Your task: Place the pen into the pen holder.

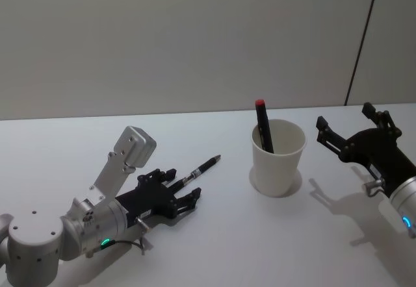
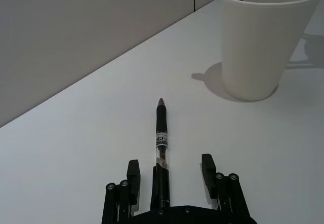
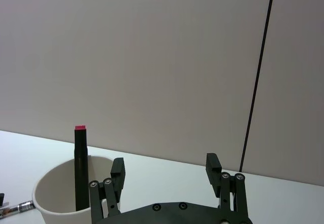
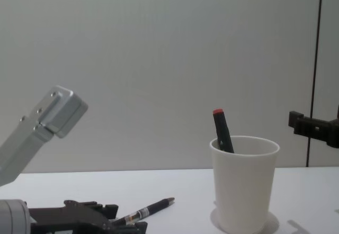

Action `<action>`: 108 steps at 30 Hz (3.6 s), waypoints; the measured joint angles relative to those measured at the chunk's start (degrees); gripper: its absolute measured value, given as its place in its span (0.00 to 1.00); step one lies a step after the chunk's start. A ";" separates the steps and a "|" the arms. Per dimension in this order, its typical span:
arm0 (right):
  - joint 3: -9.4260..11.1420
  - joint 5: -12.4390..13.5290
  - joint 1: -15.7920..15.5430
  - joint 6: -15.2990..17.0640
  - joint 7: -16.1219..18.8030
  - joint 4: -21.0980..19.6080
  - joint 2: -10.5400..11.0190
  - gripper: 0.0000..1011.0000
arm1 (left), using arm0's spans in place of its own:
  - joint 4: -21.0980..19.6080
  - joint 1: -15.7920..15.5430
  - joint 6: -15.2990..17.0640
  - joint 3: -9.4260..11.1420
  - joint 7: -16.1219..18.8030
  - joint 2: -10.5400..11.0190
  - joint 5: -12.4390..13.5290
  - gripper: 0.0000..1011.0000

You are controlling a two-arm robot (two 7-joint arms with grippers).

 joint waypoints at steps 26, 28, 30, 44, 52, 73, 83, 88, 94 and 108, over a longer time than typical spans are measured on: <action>0.00 0.00 0.00 0.00 0.00 0.00 0.00 0.99 | 0.00 0.00 0.15 -0.01 0.10 0.00 0.14 0.15; 0.00 0.00 0.00 0.00 0.00 0.00 0.00 0.99 | 0.00 0.00 0.15 -0.01 0.10 0.00 0.14 0.15; 0.00 0.00 0.00 0.00 0.00 0.00 0.00 0.99 | 0.00 0.00 0.15 -0.01 0.10 0.00 0.14 0.15; 0.00 0.00 0.00 0.00 0.00 0.00 0.00 0.99 | 0.00 0.00 0.12 -0.01 0.10 0.00 0.12 0.15; 0.00 0.00 0.00 0.00 0.00 0.00 0.00 0.99 | -0.15 0.25 -1.77 -0.19 1.13 -0.01 -1.16 0.15; 0.00 0.00 0.00 0.00 0.00 0.00 0.00 0.99 | -0.48 0.34 -16.55 -1.81 4.99 -1.39 -9.73 0.15; 0.00 0.00 0.01 0.00 0.00 0.00 -0.01 0.99 | -0.87 -1.71 -24.34 -2.70 6.13 -3.23 -12.79 0.15; 0.00 0.37 0.32 0.13 0.14 0.06 -0.27 0.99 | -1.10 -2.88 -27.23 -3.12 6.39 -4.16 -13.76 0.15; 0.06 2.38 1.30 0.82 1.06 0.25 -1.10 0.99 | -1.13 -3.20 -28.49 -3.18 6.38 -4.66 -13.90 0.15; 0.19 11.11 4.39 4.26 5.87 -0.37 -3.37 0.99 | 0.54 -2.53 -27.75 -1.46 4.46 -5.65 -9.02 0.15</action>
